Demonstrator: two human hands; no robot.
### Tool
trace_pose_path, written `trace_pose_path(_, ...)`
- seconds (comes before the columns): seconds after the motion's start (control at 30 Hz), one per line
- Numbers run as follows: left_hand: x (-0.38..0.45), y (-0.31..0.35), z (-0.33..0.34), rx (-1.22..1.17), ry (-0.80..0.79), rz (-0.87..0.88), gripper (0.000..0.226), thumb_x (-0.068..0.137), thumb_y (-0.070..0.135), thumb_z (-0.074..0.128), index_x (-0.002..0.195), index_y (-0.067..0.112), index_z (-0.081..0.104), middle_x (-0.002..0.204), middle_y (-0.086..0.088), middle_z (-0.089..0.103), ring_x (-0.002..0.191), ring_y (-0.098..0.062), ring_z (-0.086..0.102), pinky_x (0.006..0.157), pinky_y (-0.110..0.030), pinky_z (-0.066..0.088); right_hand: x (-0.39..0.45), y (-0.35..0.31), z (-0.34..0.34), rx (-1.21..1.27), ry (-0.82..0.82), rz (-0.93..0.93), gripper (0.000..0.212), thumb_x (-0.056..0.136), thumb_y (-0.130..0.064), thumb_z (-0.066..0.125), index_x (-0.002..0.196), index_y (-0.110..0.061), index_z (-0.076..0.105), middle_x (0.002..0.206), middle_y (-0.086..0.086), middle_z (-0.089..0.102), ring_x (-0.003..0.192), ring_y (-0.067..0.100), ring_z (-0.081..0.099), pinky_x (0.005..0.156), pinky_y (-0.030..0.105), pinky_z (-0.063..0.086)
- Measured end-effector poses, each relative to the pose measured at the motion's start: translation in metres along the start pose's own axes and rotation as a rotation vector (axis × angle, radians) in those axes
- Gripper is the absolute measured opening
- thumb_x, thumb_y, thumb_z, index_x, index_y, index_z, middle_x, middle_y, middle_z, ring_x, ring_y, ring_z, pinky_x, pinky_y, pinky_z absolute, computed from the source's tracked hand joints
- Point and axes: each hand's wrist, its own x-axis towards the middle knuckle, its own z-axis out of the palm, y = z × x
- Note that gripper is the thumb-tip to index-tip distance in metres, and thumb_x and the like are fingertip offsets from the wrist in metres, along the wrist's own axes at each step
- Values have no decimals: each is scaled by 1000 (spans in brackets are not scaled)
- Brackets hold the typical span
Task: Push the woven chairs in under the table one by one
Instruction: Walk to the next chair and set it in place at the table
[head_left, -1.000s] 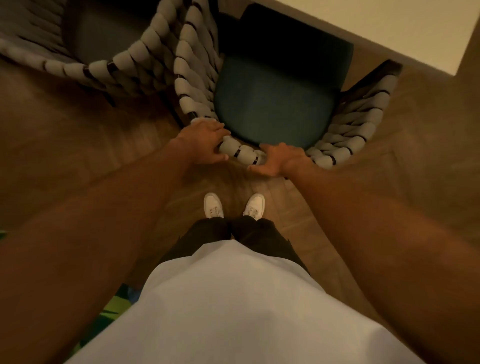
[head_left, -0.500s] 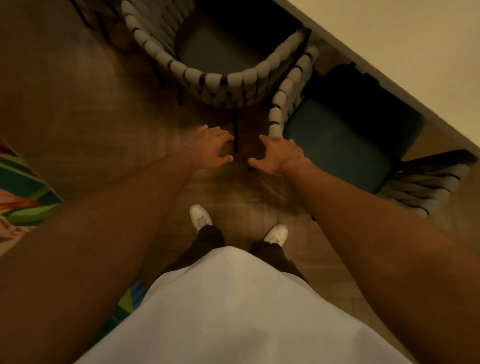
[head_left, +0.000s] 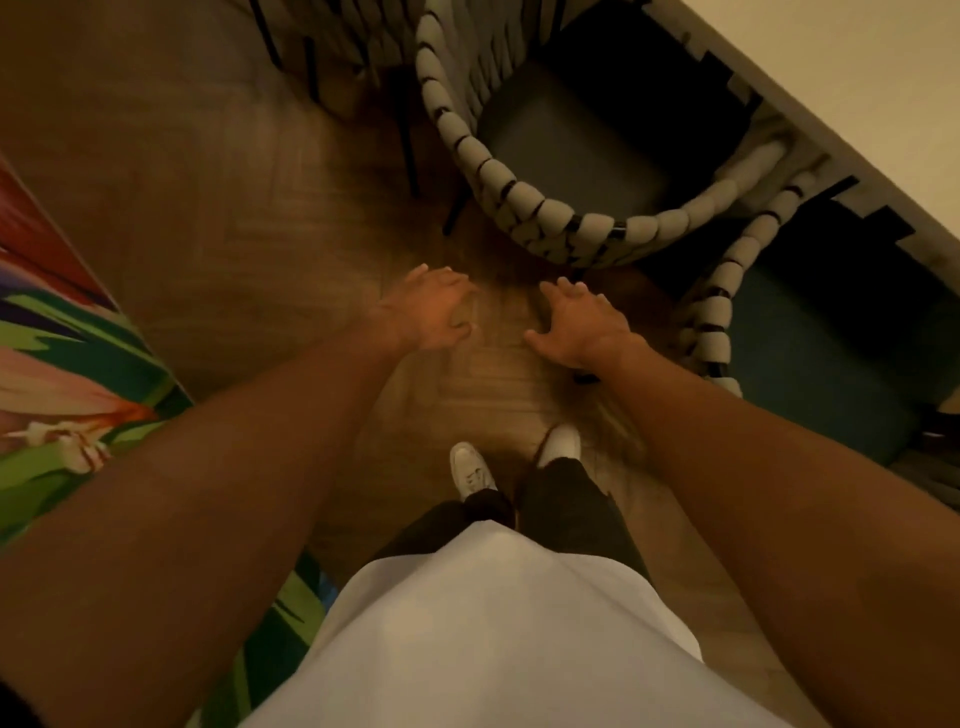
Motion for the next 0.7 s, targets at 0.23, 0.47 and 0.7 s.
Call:
trace_pose_path(0.23, 42, -43, -32, 7, 47, 60, 65, 97, 51, 53, 153, 24, 35, 160, -2, 32, 150, -20, 24, 123, -43, 14, 68, -17, -34, -39, 87, -10, 85, 94, -54, 56, 161, -17, 19, 169, 12, 11, 155, 33, 6, 126, 51, 8)
trace_pose_path(0.47, 116, -81, -83, 34, 92, 95, 69, 96, 48, 55, 155, 22, 31, 162, -3, 28, 151, -22, 22, 124, -44, 15, 142, -25, -66, 61, 101, 51, 83, 94, -45, 61, 160, -18, 19, 169, 12, 12, 156, 34, 6, 126, 52, 7)
trace_pose_path(0.7, 170, -120, -109, 77, 114, 176, 72, 95, 43, 59, 155, 19, 27, 161, -6, 28, 150, -23, 23, 124, -45, 17, 197, -24, -79, 156, 11, 144, 84, 90, -51, 64, 157, -17, 26, 162, 14, 27, 150, 35, 22, 123, 52, 19)
